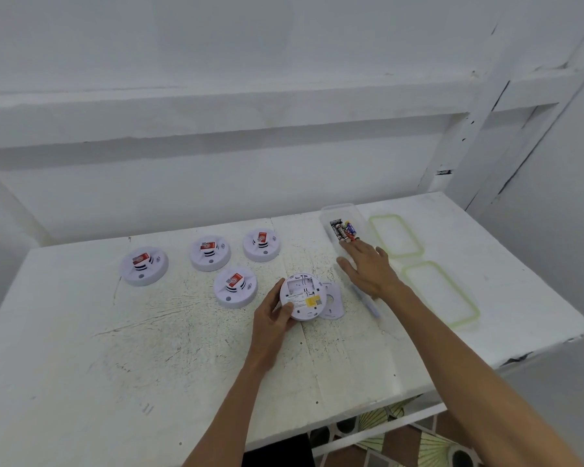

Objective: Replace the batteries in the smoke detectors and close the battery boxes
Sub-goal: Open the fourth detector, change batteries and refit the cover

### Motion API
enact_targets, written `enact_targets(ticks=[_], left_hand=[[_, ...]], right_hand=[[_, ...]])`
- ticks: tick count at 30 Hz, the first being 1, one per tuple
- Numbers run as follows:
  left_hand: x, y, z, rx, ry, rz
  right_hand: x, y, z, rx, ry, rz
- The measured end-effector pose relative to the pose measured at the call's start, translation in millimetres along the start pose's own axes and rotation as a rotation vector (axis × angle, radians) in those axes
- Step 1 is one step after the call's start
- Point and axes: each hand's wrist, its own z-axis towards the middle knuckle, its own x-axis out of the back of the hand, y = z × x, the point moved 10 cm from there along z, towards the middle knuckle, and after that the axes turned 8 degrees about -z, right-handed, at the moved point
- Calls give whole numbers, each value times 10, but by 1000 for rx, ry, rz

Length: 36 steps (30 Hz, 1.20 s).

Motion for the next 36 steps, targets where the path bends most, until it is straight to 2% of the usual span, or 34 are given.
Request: enact_targets(ticks=[4, 10, 15, 24, 28, 31, 36], left_hand=[[-6, 22, -6, 5, 4, 5], [5, 2, 0, 11, 8, 6], [-4, 3, 4, 6, 2, 4], [-5, -1, 21, 5, 6, 4], [3, -10, 34, 0, 5, 11], [4, -18, 40, 2, 4, 1], [9, -18, 39, 1, 2, -1]], right_hand=[[73, 16, 32, -24, 56, -107], [352, -13, 77, -63, 172, -36], [255, 178, 405, -125, 55, 102], [-16, 373, 707, -321, -159, 49], [-18, 330, 688, -395, -134, 3], [-38, 348, 689, -453, -93, 55], [-34, 292, 702, -385, -23, 200]])
